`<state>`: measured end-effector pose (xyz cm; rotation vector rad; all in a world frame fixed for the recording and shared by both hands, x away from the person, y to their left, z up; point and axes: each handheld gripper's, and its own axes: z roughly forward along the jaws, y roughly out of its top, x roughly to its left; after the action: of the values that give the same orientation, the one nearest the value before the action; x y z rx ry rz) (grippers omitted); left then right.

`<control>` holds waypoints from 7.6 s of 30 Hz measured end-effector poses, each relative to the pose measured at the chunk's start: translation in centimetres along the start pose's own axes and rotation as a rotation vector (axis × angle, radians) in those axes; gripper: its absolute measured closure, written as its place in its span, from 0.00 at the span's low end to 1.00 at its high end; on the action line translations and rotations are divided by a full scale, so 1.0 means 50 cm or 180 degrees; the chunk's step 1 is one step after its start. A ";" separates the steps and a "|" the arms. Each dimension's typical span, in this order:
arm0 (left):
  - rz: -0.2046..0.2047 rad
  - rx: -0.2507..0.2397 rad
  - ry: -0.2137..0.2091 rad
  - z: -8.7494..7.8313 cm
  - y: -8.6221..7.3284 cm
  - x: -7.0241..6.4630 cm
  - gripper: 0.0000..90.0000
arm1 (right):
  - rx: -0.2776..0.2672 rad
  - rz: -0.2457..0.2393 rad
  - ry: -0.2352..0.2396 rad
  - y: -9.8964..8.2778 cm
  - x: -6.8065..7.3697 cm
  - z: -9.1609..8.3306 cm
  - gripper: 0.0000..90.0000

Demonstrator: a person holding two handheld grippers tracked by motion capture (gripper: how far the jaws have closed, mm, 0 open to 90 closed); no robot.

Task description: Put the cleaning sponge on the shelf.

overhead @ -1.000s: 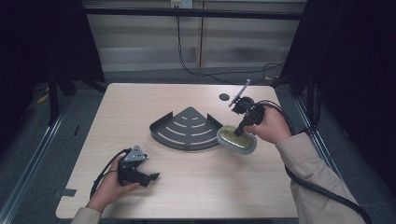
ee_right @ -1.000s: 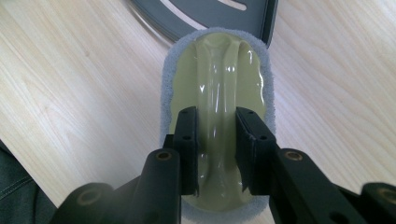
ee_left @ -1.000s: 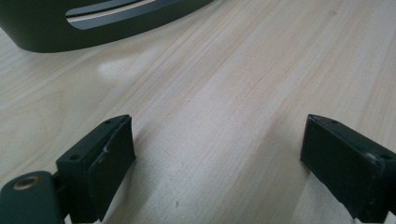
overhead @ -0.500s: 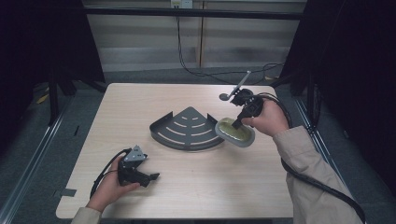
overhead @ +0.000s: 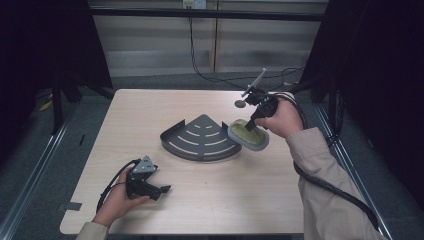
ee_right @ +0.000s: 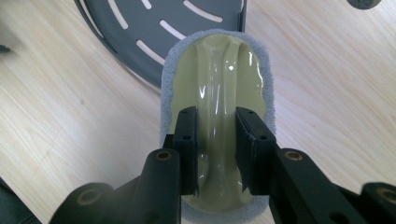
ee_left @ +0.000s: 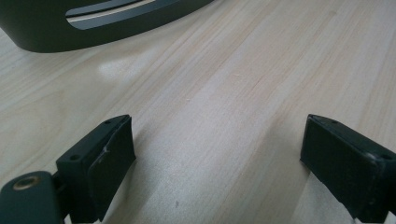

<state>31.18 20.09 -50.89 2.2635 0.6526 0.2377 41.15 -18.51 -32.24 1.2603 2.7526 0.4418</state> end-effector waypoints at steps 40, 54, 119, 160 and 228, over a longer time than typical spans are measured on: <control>0.0010 0.0002 -0.0014 0.000 0.000 0.000 0.10 | -0.0032 0.0069 0.0018 0.102 0.002 0.065 0.79; 0.0008 0.0001 -0.0013 0.000 0.000 0.000 0.10 | -0.0065 0.0077 0.0019 0.117 0.000 0.082 0.79; 0.0036 -0.0010 -0.0022 -0.001 -0.002 -0.002 0.10 | 0.0163 -0.0035 0.0035 0.141 0.014 0.218 0.79; 0.0033 -0.0016 -0.0021 -0.001 -0.002 -0.002 0.10 | 0.0401 -0.0003 0.0016 0.124 0.005 0.238 0.76; 0.0026 -0.0020 -0.0030 -0.002 -0.003 -0.004 0.10 | 0.0252 0.0155 0.0016 0.081 0.009 0.185 0.25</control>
<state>30.93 20.15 -50.93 2.2602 0.6371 0.2326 45.59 -13.59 -39.84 1.3480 2.7745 0.3434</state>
